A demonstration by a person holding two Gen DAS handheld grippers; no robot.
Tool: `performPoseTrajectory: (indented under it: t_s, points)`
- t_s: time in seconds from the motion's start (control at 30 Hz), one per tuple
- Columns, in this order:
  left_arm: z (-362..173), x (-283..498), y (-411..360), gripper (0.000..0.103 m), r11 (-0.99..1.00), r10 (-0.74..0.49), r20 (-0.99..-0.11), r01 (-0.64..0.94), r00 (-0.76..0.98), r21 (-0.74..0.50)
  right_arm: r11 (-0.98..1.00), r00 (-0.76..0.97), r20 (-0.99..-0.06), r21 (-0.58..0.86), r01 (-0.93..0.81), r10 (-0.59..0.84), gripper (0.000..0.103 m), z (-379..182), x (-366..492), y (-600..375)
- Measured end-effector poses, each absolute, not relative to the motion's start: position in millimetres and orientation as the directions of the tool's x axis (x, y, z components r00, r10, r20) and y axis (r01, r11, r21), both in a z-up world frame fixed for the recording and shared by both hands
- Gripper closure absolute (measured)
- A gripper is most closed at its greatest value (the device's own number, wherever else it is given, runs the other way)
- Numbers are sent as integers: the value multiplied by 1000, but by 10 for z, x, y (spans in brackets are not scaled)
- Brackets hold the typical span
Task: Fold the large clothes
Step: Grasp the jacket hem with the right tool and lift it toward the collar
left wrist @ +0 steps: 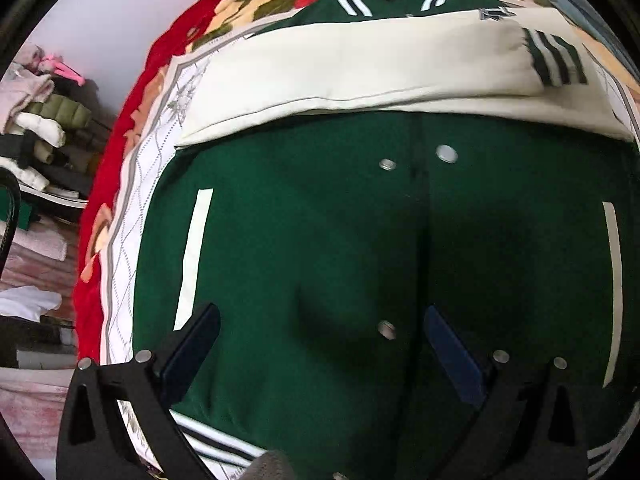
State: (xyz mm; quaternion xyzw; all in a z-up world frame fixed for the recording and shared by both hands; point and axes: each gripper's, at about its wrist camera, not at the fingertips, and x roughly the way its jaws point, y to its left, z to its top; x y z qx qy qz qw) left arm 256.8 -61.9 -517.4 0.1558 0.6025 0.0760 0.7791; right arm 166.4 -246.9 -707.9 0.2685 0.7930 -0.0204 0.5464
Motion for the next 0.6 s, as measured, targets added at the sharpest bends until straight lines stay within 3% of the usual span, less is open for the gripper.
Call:
performPoseTrajectory:
  t_s: [0.17,0.23,0.33,0.47,0.6]
  points:
    - [-5141,2273,-989,0,906,391,-888,66,243,417,835,-235,-843,363,414,483,85,-7137,1584,-2688]
    - [-5052,2157,-1188,0,888,432,-870,53,239,456,838,-233,-832,405,366,504,63,-7058,1593,-2806]
    - [-4907,1930,-1648,0,852,494,-833,51,248,520,895,-150,-899,369,249,412,31,-6735,1558,-3303]
    - [-4870,1635,-2306,0,818,529,-803,85,273,568,953,-43,-960,270,133,278,30,-6506,1586,-3942]
    - [-5045,1346,-3010,0,779,537,-786,178,307,602,962,-6,-976,214,169,218,24,-6464,1622,-4557]
